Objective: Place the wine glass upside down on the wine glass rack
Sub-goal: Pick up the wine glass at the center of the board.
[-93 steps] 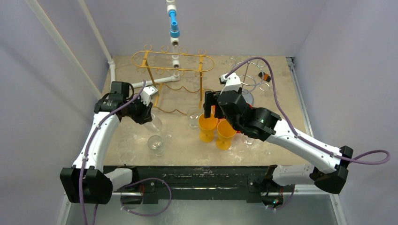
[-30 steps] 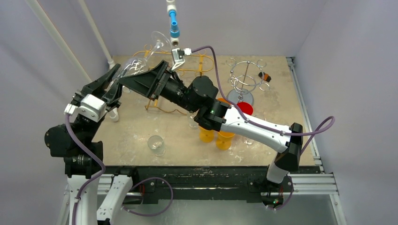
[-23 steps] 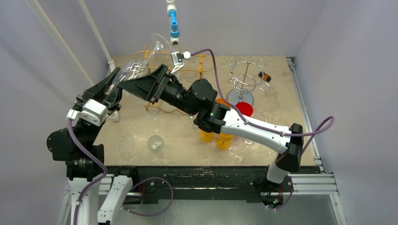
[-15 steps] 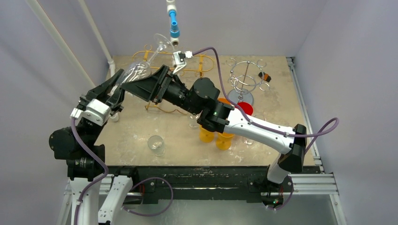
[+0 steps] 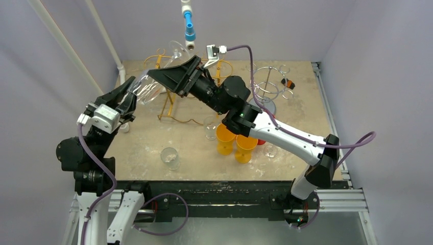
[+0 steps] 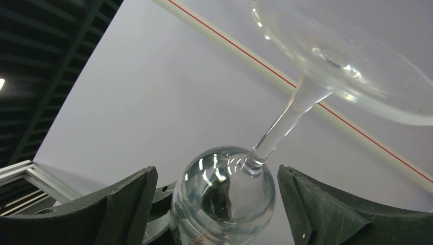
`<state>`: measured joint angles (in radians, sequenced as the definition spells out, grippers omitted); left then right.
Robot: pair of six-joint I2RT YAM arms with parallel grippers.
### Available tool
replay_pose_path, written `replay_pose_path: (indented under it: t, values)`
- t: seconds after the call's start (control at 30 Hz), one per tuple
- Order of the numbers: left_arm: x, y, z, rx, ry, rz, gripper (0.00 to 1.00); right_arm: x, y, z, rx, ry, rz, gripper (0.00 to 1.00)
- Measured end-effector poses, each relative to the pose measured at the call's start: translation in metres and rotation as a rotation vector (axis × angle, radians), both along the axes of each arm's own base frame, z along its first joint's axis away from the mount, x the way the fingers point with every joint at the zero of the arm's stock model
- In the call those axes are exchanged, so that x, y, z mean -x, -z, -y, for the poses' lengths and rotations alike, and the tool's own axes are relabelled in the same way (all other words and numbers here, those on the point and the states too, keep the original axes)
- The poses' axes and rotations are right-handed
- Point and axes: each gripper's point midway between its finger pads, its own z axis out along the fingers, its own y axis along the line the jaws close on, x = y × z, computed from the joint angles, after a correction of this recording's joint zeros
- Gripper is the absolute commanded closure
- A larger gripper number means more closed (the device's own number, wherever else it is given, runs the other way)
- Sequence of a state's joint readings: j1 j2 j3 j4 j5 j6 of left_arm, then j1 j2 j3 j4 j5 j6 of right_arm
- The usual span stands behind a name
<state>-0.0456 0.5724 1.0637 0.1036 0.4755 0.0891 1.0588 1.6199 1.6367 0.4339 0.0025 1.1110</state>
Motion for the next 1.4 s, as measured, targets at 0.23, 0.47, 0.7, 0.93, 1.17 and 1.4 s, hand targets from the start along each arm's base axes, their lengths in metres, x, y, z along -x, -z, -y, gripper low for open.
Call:
replay_pose_path:
  t: [0.23,0.47,0.7,0.93,1.17,1.4]
  values:
    - [0.0,-0.006,-0.009,0.03,-0.044,0.02,1.0,0.009,-0.005,-0.011,-0.02,-0.027,-0.005,0.01]
    - [-0.005,-0.005,-0.017,0.058,-0.089,0.024,1.0,0.018,0.002,-0.021,-0.005,-0.052,-0.017,0.08]
    - [-0.004,-0.013,-0.025,0.083,-0.127,0.058,1.0,0.015,-0.007,-0.04,-0.015,-0.062,-0.014,0.21]
    - [-0.005,-0.015,-0.033,0.099,-0.169,0.068,1.0,0.013,-0.009,-0.049,-0.024,-0.067,-0.022,0.45]
    - [-0.01,-0.003,-0.024,0.042,-0.137,0.019,0.5,0.011,-0.001,-0.044,0.032,-0.052,-0.009,0.59]
    - [-0.021,0.024,-0.005,-0.045,-0.046,-0.145,0.01,-0.018,0.027,-0.001,0.198,0.003,0.026,0.81]
